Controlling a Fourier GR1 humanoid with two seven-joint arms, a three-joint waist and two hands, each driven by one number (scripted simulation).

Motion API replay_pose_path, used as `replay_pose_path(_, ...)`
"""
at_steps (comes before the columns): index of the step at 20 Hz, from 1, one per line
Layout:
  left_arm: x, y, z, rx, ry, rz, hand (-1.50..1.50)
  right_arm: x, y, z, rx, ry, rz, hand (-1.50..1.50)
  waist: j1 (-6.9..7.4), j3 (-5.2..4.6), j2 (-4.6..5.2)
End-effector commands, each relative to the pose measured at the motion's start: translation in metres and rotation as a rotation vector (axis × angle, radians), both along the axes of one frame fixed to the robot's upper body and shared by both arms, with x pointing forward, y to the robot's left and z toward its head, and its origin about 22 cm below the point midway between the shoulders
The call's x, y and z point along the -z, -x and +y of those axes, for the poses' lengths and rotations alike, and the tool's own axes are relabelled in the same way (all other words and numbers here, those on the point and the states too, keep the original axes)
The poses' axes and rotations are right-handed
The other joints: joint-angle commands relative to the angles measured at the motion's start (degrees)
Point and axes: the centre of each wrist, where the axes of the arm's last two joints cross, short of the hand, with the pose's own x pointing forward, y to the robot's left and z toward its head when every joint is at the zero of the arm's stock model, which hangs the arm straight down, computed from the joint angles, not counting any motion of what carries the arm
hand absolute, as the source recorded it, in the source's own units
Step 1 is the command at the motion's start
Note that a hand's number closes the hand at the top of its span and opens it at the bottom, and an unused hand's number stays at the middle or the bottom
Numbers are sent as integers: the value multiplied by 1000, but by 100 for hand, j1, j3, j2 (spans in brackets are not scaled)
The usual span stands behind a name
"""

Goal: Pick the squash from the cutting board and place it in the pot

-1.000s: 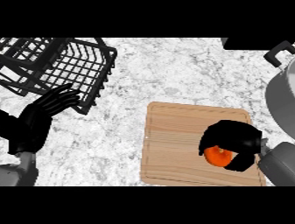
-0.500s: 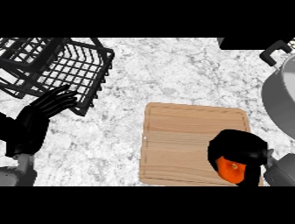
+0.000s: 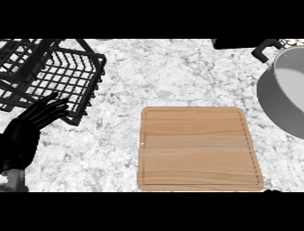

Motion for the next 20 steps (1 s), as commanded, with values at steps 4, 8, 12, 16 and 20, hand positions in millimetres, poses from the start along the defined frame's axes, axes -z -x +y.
replay_pose_path(4, -31, -13, 20, -89, -20, -120, 0, -33, 46, -20, 157, -182, -102, 150, -38, 39, 8)
replay_pose_path(8, -20, -1, 18, -101, -24, -112, 0, -55, 48, -16, 342, -390, -214, 150, -94, 36, -20)
replay_pose_path(12, -26, -11, 19, -96, -8, -120, 0, -92, 34, -26, 444, -555, -369, 150, -99, 34, 16)
replay_pose_path(16, -23, -8, 12, -77, -20, -128, 0, -115, 33, -46, 578, -648, -432, 150, 78, 40, 39)
replay_pose_path(20, -29, -13, 16, -51, -28, -121, 0, -152, 21, -80, 655, -677, -494, 150, 200, 38, 58)
